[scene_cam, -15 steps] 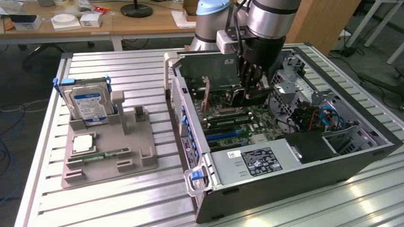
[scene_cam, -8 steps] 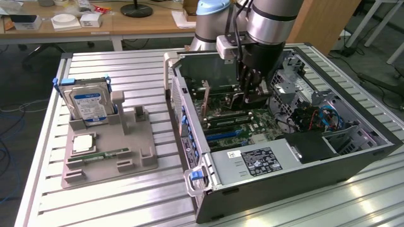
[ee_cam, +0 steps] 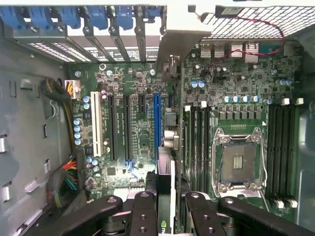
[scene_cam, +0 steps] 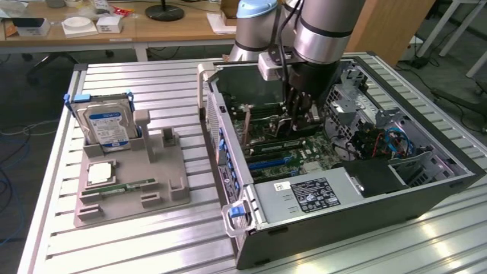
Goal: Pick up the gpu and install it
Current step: 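Insert the gpu into the slot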
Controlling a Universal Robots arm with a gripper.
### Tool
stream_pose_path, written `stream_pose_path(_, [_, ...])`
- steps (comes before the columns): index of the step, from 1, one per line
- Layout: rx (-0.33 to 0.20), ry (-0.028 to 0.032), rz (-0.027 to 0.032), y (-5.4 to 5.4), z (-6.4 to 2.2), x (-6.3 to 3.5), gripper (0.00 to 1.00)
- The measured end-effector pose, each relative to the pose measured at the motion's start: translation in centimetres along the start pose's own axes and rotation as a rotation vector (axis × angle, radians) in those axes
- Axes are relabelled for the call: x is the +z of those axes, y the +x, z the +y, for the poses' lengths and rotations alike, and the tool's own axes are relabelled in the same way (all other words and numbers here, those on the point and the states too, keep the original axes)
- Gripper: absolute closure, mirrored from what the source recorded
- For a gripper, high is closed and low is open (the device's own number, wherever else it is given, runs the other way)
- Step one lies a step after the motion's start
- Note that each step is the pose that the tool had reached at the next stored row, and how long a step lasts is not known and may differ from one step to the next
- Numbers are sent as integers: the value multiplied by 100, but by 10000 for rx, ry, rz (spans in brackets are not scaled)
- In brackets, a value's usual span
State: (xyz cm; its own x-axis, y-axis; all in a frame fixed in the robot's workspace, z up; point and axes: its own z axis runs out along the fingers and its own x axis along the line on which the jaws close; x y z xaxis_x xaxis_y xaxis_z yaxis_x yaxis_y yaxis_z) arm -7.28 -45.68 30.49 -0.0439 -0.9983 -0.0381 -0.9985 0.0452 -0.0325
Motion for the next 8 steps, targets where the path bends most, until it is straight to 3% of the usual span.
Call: stream_pose_path(8, [22, 0, 5, 53, 22, 89, 73])
